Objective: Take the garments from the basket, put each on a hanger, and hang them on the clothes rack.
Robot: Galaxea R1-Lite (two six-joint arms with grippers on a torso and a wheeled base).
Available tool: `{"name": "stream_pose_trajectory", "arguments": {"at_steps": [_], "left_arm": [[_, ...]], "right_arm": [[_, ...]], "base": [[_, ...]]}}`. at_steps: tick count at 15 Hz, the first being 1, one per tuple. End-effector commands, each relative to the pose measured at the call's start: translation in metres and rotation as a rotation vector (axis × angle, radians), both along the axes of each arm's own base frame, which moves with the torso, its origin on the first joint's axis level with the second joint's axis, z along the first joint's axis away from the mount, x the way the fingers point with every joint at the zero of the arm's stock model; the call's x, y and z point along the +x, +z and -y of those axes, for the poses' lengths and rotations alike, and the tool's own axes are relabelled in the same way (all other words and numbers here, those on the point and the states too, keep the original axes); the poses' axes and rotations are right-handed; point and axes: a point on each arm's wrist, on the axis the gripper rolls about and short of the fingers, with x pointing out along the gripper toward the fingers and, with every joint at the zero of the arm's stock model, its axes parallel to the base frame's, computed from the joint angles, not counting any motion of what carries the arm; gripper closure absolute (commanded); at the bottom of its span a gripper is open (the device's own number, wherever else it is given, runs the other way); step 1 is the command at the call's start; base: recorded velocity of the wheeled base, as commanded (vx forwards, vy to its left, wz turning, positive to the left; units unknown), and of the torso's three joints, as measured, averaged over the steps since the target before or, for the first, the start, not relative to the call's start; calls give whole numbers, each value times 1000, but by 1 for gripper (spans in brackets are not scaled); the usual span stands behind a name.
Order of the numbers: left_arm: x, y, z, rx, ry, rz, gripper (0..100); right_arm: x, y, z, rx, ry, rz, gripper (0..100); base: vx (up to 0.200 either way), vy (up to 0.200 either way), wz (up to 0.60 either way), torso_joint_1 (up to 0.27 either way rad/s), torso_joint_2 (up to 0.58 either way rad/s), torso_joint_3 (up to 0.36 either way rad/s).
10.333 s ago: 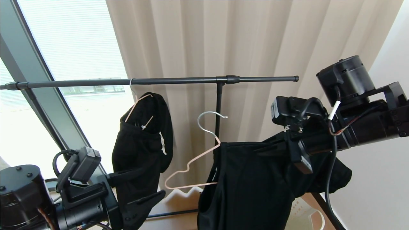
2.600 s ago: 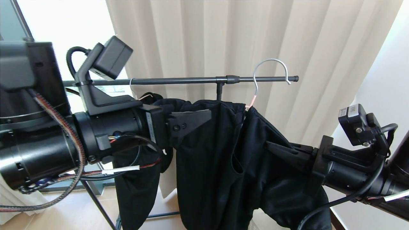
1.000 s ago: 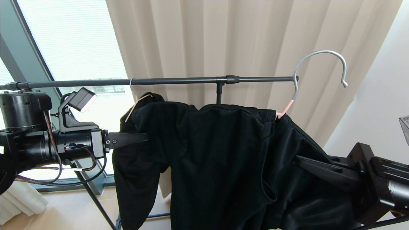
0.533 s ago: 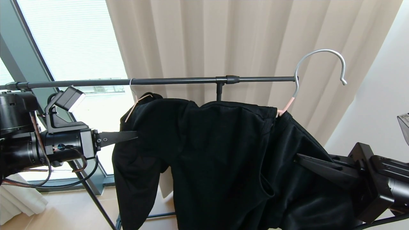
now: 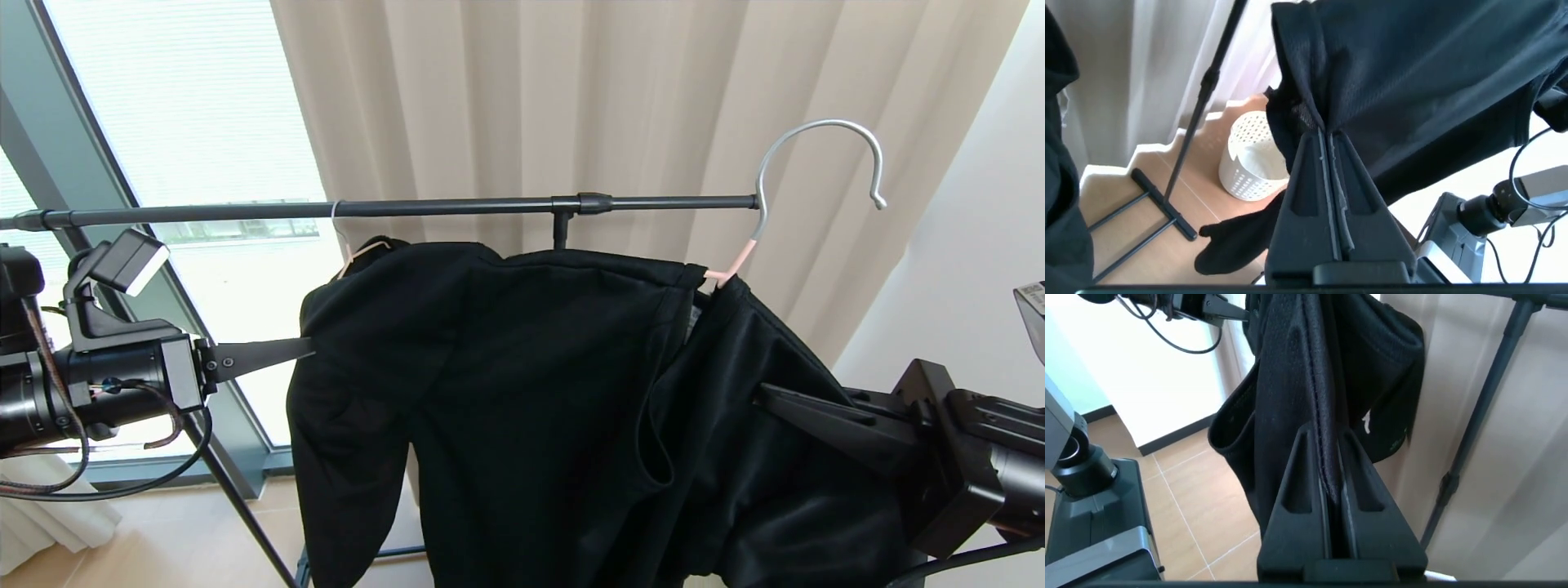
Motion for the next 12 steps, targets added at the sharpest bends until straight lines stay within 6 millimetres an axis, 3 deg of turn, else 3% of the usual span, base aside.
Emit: {"name": "stream_pose_trajectory", "arguments": {"at_steps": [1,12], "left_arm": [[-2,-2,-5,-4,23,-10,100],[-7,-12,-17,-8,76,-46,100]], "right_arm": [[2,0,2,0,-12,0,100],[5,-2,13,7,-75,-23,100]], "base": [[0,0,0,0,0,0],[0,0,0,0,0,0]]}}
